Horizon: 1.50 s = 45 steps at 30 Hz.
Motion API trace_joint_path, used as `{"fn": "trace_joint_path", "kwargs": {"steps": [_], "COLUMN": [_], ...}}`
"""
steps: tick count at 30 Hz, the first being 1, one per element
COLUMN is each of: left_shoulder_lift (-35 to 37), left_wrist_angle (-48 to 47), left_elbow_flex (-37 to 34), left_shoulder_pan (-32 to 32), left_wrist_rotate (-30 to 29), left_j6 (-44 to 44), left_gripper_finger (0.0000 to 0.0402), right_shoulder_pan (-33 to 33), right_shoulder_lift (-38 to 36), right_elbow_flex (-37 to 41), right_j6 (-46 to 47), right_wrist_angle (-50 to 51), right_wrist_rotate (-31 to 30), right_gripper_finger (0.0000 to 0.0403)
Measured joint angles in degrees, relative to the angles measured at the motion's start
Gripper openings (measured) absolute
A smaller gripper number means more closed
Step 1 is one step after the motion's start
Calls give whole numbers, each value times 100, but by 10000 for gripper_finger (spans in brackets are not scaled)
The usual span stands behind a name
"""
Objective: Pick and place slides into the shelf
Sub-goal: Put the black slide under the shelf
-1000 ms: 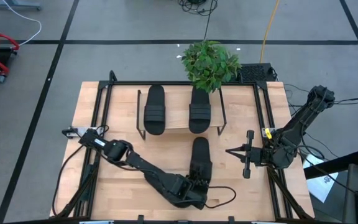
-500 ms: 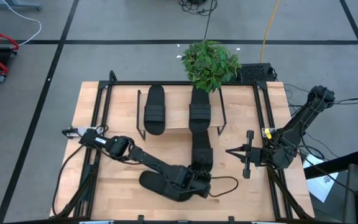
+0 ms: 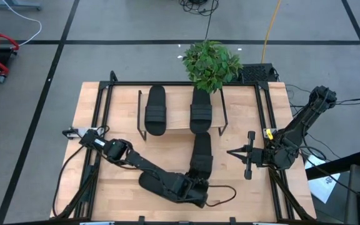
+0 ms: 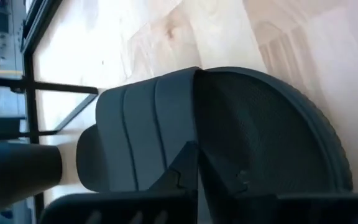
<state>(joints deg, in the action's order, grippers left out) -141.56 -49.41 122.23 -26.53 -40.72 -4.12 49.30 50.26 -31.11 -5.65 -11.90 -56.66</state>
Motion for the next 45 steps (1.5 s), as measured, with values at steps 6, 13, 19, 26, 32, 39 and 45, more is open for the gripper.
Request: {"fn": "trace_joint_path", "kwargs": {"steps": [6,13,19,26,32,39,45], "left_shoulder_lift": [2,2,2,2,2,-30,-33], "left_wrist_angle": [13,175,431,409,399,304,337], "left_elbow_flex": [0,0,0,0,0,-65,-362], "left_shoulder_pan": [0,-113,-33,93,231,495,548], "left_wrist_rotate": [4,-294,-421,-342,-327,240,279], "left_j6": [105,-149,-440,-339,-375,-170,-200], "left_gripper_finger": [65,190,280,315,293,252,171], "right_shoulder_pan": [-2,-2,-2,-2,-2,-2,-2], "right_shoulder_lift": [0,2,0,0,0,0,0], "right_elbow_flex": [0,0,0,0,0,0,0], "right_j6": [44,35,42,42,44,46,46], "right_wrist_angle": [-22,-28,-28,-28,-28,-28,-25], "right_wrist_rotate": [269,294,294,295,297,299,301], "right_gripper_finger": [0,0,0,0,0,0,0]}}
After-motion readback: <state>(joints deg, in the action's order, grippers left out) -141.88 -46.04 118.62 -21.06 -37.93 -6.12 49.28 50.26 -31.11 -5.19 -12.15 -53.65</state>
